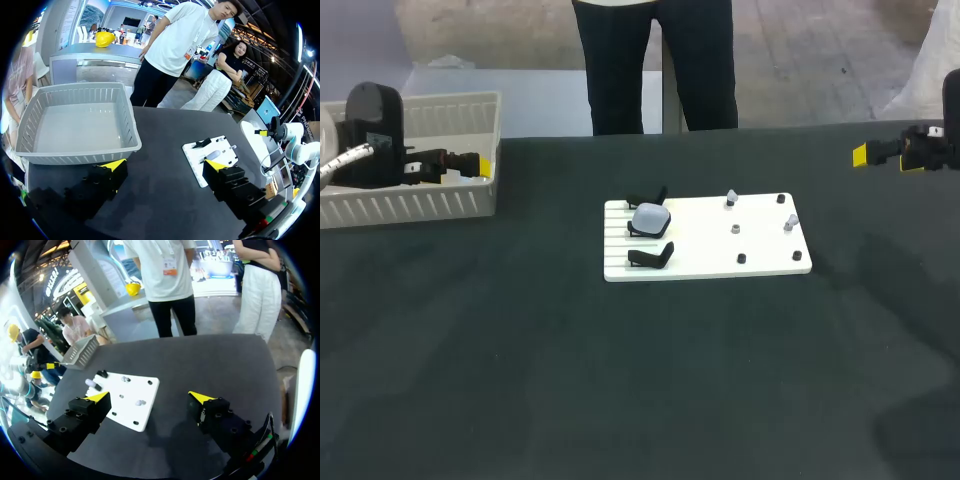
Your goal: Pick up each earbud case from the left stands, insert the matching earbuds, close the lid, and place the case in the box.
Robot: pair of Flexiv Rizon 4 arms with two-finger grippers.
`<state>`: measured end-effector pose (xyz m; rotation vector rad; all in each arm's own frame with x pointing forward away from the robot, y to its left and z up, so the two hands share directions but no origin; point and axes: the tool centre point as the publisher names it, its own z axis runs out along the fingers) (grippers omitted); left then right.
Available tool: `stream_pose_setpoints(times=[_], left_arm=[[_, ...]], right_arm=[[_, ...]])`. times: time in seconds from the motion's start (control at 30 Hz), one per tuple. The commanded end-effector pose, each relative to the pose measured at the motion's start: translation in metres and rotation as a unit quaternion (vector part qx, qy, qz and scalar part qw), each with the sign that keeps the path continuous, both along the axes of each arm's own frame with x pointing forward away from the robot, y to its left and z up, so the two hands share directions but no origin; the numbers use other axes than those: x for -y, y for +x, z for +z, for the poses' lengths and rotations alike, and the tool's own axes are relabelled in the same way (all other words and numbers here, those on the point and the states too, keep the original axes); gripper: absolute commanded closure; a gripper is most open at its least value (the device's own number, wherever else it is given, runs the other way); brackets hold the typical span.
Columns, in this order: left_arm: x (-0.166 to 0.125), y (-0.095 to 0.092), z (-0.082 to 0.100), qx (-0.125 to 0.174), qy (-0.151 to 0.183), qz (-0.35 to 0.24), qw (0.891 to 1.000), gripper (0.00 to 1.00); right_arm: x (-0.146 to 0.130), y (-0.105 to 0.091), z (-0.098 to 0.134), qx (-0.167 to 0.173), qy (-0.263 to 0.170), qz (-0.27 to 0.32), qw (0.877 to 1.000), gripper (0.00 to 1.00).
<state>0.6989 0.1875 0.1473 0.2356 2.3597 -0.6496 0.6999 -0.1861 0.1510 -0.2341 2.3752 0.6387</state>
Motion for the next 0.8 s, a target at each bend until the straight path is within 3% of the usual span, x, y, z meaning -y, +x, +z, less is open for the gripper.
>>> stream_pose_setpoints(times=[0.03,0.5,0.53,0.57,0.6,0.63,0.67,0.7,0.73,0.8], left_arm=[[0.002,0.0,0.002,-0.004,0.005,0.003,1.0,0.0],[0.002,0.0,0.002,-0.004,0.005,0.003,1.0,0.0],[0.003,0.002,0.002,0.023,-0.01,-0.034,0.999,0.0],[0.008,0.005,0.003,0.044,0.01,-0.101,0.994,0.0],[0.01,0.005,0.003,0.092,-0.005,-0.126,0.988,0.0],[0.011,0.003,0.005,0.14,-0.018,-0.179,0.974,0.0],[0.014,0.004,0.005,0.161,-0.013,-0.227,0.961,0.0],[0.015,0.004,0.004,0.181,-0.005,-0.24,0.954,0.0],[0.018,0.004,0.005,0.196,-0.009,-0.291,0.936,0.0],[0.02,0.005,0.006,0.224,-0.004,-0.327,0.918,0.0]], right_arm=[[0.0,0.0,0.0,0.0,0.0,0.0,1.0,0.0],[0.0,0.0,0.0,0.0,0.0,0.0,1.0,0.0],[0.0,0.0,0.0,0.0,0.0,0.0,1.0,0.0],[0.0,0.0,0.0,0.0,0.0,0.0,1.0,0.0],[0.0,0.0,0.0,0.0,0.0,0.0,1.0,0.0],[0.0,0.0,0.0,0.0,0.0,0.0,1.0,0.0],[0.0,0.0,0.0,0.0,0.0,0.0,1.0,0.0],[0.0,0.0,0.0,0.0,0.0,0.0,1.0,0.0],[0.0,0.0,0.0,0.0,0.0,0.0,1.0,0.0],[0.0,0.0,0.0,0.0,0.0,0.0,1.0,0.0]])
